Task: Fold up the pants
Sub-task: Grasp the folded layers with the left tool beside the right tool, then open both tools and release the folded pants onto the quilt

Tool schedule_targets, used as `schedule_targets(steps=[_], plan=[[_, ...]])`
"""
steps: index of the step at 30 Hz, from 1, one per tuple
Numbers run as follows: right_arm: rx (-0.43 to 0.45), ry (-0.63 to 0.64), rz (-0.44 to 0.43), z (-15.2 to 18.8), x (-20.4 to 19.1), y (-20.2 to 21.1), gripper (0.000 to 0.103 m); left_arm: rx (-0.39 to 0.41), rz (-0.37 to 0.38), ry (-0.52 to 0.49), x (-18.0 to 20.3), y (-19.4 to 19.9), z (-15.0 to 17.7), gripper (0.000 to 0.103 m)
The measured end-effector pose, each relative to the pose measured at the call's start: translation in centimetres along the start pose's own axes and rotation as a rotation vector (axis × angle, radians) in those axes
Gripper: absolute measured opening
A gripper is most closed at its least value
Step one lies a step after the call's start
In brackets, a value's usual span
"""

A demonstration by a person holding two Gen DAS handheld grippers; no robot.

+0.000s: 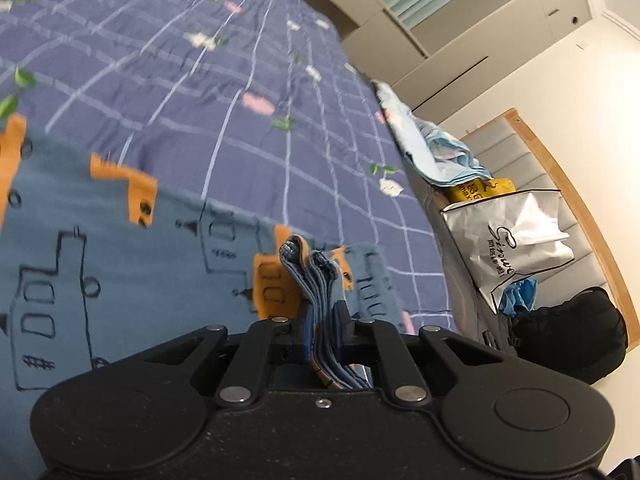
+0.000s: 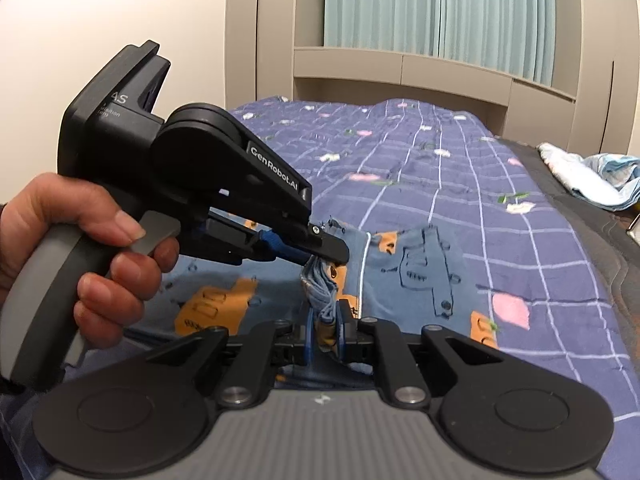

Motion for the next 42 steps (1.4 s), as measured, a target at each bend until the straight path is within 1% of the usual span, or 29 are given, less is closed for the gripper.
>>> schedule_targets(steps=[4,8,13,17,22,27,31,35,37,38,39,40,41,42], plan=[[0.033,0.004,-0.014,-1.0,-0.9,1.2,0.013,0.02,-0.011,-0.051,0.8,2.4,-1.2,0.01],[0.054,-0.008,-0.07,-2.4,-2.5,2.2,0.013,0.043,-0.033,-0.11,0.7,5.9,-2.2,0.01],[0.042,-0.03,-0.195,-3.6,-5.5,2.5,0.013,0.063,-0.086,-0.125,-1.8,10.7,-2.6,0.01],[0.003,-0.013,-0.28,-3.5,-8.5,1.5,0.013,0.076,-0.138,-0.107,-4.9,13.6,-2.1,0.01],[-0.07,0.036,-0.325,-2.4,-11.7,-0.6,0.013,0.063,-0.186,-0.072,-8.4,14.7,-0.6,0.01],[-0.136,0.076,-0.314,-0.7,-13.6,-2.5,0.013,0.044,-0.187,-0.005,-11.5,13.9,1.0,0.01],[-0.169,0.084,-0.297,0.5,-14.1,-3.4,0.013,0.034,-0.187,0.02,-12.3,13.2,1.8,0.01],[-0.177,0.092,-0.294,1.0,-14.4,-3.8,0.016,0.034,-0.183,0.027,-12.5,13.1,2.0,0.013],[-0.175,0.089,-0.3,1.2,-14.3,-3.7,0.022,0.036,-0.194,0.026,-12.4,13.3,1.8,0.018],[-0.172,0.088,-0.303,1.3,-14.2,-3.6,0.025,0.04,-0.202,0.023,-12.4,13.5,1.7,0.02],[-0.168,0.089,-0.304,1.3,-14.2,-3.2,0.037,0.047,-0.21,0.02,-12.3,13.7,1.6,0.021],[-0.159,0.091,-0.299,1.0,-14.1,-3.1,0.05,0.055,-0.219,0.017,-12.2,13.9,1.4,0.03],[-0.15,0.092,-0.294,0.9,-13.8,-3.0,0.055,0.065,-0.229,0.014,-12.1,14.1,1.3,0.044],[-0.138,0.093,-0.29,0.7,-13.6,-2.5,0.063,0.08,-0.246,0.008,-11.9,14.4,1.2,0.052]])
Point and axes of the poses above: each gripper's, at about its wrist camera, not at the fingertips, and y roughly against the way its jaws point, x to its right, z to its underside, the point moved 4 cm from there along -y, roughly the way its jaws point, and after that the axes turned 11 degrees about -y, right-handed, at the moved point
